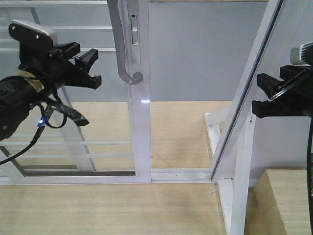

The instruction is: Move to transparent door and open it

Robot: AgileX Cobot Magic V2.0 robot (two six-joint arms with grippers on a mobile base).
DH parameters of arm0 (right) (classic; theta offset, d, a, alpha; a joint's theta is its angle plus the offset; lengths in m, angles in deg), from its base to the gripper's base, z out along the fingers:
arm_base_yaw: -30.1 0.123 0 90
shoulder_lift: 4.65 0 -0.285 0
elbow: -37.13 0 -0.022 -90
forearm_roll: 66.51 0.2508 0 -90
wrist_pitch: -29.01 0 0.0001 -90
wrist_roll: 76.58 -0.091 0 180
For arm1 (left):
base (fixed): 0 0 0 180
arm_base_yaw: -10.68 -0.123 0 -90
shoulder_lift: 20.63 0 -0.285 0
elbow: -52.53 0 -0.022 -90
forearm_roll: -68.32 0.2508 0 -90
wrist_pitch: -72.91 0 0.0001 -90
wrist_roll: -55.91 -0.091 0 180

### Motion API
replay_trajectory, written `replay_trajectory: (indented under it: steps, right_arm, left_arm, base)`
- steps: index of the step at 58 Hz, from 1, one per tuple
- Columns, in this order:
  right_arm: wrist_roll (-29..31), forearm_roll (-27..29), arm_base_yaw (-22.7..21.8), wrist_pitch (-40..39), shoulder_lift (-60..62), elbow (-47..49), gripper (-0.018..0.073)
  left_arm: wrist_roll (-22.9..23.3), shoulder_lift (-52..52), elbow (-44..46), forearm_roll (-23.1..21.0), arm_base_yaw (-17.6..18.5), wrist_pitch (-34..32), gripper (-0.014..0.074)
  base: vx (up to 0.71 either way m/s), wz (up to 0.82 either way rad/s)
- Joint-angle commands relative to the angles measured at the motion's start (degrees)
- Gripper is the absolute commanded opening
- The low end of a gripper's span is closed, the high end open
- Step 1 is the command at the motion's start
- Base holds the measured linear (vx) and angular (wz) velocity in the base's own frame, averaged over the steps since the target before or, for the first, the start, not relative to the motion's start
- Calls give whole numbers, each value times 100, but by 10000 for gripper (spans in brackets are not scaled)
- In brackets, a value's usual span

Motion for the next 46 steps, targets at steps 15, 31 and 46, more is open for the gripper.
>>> replay_trajectory:
  steps: [15, 31, 46]
  right_arm:
    - [15, -41, -30, -358, 86, 157, 344]
    - [15, -54, -30, -358, 86, 157, 344]
    - [15, -54, -30, -352, 86, 157, 344]
  left_arm:
    - [186, -982, 1811, -70, 35, -503, 414]
    - [552, -1675, 2743, -70, 35, -471, 414]
    - [582, -2061, 3181, -70, 29, -351, 412]
  base:
    - [0, 0]
    - [0, 0]
    - [0, 0]
